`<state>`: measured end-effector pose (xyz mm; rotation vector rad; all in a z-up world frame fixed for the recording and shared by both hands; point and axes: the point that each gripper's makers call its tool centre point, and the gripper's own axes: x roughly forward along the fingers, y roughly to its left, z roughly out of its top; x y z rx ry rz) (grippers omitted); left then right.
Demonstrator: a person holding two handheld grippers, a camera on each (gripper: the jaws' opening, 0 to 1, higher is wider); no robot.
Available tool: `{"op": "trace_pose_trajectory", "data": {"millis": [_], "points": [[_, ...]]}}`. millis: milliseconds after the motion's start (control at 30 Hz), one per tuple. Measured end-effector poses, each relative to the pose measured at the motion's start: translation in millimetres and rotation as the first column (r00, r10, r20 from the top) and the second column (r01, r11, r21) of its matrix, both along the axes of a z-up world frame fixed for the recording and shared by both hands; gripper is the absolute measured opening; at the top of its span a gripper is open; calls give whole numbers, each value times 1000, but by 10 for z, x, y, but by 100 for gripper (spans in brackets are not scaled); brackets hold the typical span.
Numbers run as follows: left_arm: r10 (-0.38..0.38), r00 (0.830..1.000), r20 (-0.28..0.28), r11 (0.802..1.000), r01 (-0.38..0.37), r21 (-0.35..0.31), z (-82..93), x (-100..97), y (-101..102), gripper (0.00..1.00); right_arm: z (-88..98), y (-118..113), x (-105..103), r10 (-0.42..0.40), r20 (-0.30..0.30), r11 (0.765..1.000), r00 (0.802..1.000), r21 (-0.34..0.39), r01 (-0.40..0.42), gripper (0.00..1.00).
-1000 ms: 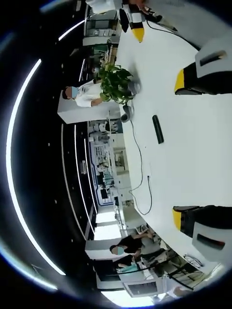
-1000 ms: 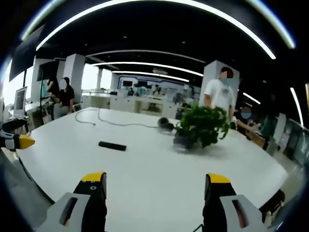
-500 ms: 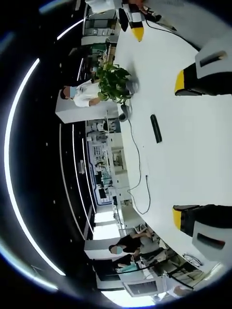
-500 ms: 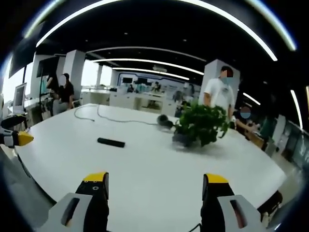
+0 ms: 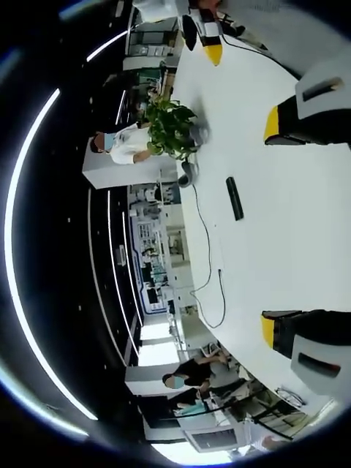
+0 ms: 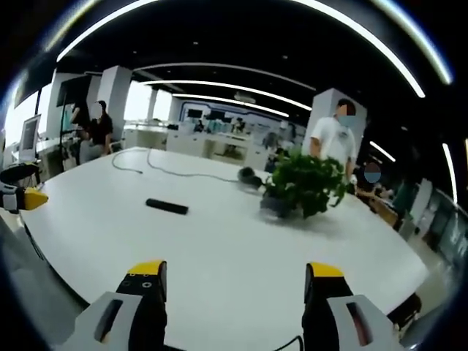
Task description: Press the specified remote control buttons in sequence, fully releasing each button before pressing the next.
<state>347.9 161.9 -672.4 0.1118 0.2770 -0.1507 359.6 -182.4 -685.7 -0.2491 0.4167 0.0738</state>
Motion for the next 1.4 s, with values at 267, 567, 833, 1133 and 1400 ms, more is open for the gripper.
{"op": "trace_pose_trajectory", "data": {"millis": [267,567,833,1133,1400], "points": [[-121,992,-43,992,122,20,236,281,-62,88,-44,-22,-4,-7,-24,1000,1000,-18,6,71],[-288,958,-18,952,288,101,675,832,-210,84,-87,-44,-8,-13,-47,999,999,-35,11,67],[-414,900,-136,891,432,142,650,1263,-369,73,-125,-65,-16,-22,-68,999,997,-49,19,65],[-539,782,-312,802,590,93,460,1655,-584,67,-189,-60,-19,-18,-103,998,995,-66,11,64],[-594,660,-459,719,692,65,199,1936,-745,59,-214,-74,-23,-22,-118,997,993,-75,13,62]]}}
